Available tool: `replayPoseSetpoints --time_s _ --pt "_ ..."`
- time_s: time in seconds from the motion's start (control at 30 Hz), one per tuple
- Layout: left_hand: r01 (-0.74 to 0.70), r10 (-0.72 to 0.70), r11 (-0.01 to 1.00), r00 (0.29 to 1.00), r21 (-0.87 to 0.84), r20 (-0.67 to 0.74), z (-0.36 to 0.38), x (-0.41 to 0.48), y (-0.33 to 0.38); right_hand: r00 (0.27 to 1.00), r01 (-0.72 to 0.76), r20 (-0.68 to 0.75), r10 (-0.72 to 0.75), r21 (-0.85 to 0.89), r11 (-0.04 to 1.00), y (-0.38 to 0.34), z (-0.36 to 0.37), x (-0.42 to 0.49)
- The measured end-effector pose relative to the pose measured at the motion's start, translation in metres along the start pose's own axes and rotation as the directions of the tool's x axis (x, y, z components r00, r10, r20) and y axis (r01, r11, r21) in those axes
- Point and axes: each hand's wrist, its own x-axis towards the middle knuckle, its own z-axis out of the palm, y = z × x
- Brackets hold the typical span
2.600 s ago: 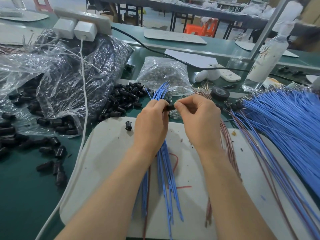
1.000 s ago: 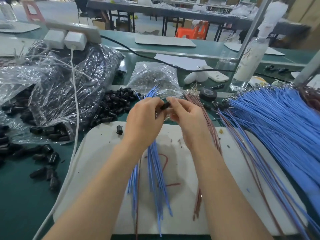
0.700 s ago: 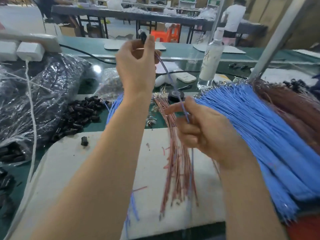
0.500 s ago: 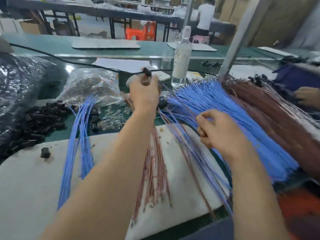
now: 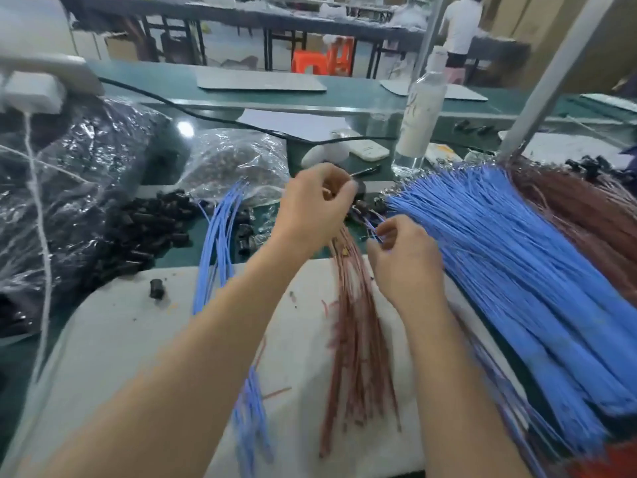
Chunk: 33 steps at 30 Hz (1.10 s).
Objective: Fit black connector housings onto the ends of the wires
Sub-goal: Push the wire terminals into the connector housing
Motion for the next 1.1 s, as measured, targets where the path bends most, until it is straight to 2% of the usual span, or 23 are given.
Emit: replayPoseSetpoints --time_s 0.1,0.17,0.23,0.33,0.43,0.53,0.57,0.63,0.7,0.83,0.9,0.97,1.03,1.1 --pt "0.181 -0.232 0.944 0.958 -0.274 -0.166 -0.055 -0.004 -0.024 0.972 0.122 0.191 -0.136 0.084 0.989 -0.055 0.035 0.001" --pt "0.217 -0.392 0.85 0.869 -0.481 -0.3 -0.091 -0.01 -0.043 0.921 0.232 0.29 -0.261 0.13 0.964 -0.091 0.067 -0.002" --pt "0.207 -0.512 0.769 0.765 -0.605 -0.39 -0.121 -0.02 -0.061 0.865 0.313 0.367 -0.342 0.139 0.94 -0.122 0.1 -0.009" --pt "0.196 -0.593 0.721 0.67 -0.665 -0.446 -0.153 -0.034 -0.081 0.829 0.444 0.404 -0.386 -0.055 0.895 -0.146 0.143 -0.016" --pt "0.23 -0.611 0.728 0.646 -0.646 -0.458 -0.168 -0.043 -0.093 0.855 0.469 0.345 -0.387 -0.195 0.862 -0.156 0.164 -0.019" --pt "0.284 -0.551 0.808 0.674 -0.517 -0.492 -0.168 -0.046 -0.097 0.861 0.47 0.307 -0.406 -0.175 0.865 -0.161 0.167 -0.015" --pt "0.319 -0.502 0.854 0.717 -0.412 -0.484 -0.164 -0.045 -0.096 0.868 0.444 0.291 -0.404 -0.086 0.892 -0.16 0.162 -0.011" --pt "0.358 -0.411 0.911 0.824 -0.204 -0.39 -0.153 -0.044 -0.091 0.882 0.332 0.282 -0.378 0.199 0.922 -0.156 0.143 -0.002" --pt "0.341 -0.361 0.932 0.896 -0.12 -0.258 -0.138 -0.043 -0.083 0.89 0.26 0.263 -0.373 0.379 0.888 -0.146 0.117 0.008" --pt "0.283 -0.289 0.956 0.952 -0.071 -0.1 -0.107 -0.041 -0.064 0.908 0.204 0.246 -0.34 0.45 0.869 -0.113 0.075 0.018" --pt "0.273 -0.275 0.96 0.961 -0.06 -0.025 -0.094 -0.041 -0.058 0.923 0.19 0.234 -0.305 0.412 0.891 -0.095 0.065 0.018" --pt "0.28 -0.278 0.958 0.96 -0.063 0.031 -0.083 -0.043 -0.055 0.924 0.141 0.259 -0.28 0.45 0.882 -0.08 0.058 0.017" --pt "0.33 -0.324 0.934 0.944 -0.133 0.064 -0.078 -0.047 -0.056 0.917 0.052 0.303 -0.261 0.556 0.829 -0.071 0.057 0.013" --pt "0.385 -0.381 0.881 0.922 -0.276 0.071 -0.077 -0.051 -0.062 0.911 -0.061 0.336 -0.238 0.682 0.729 -0.069 0.061 0.007"
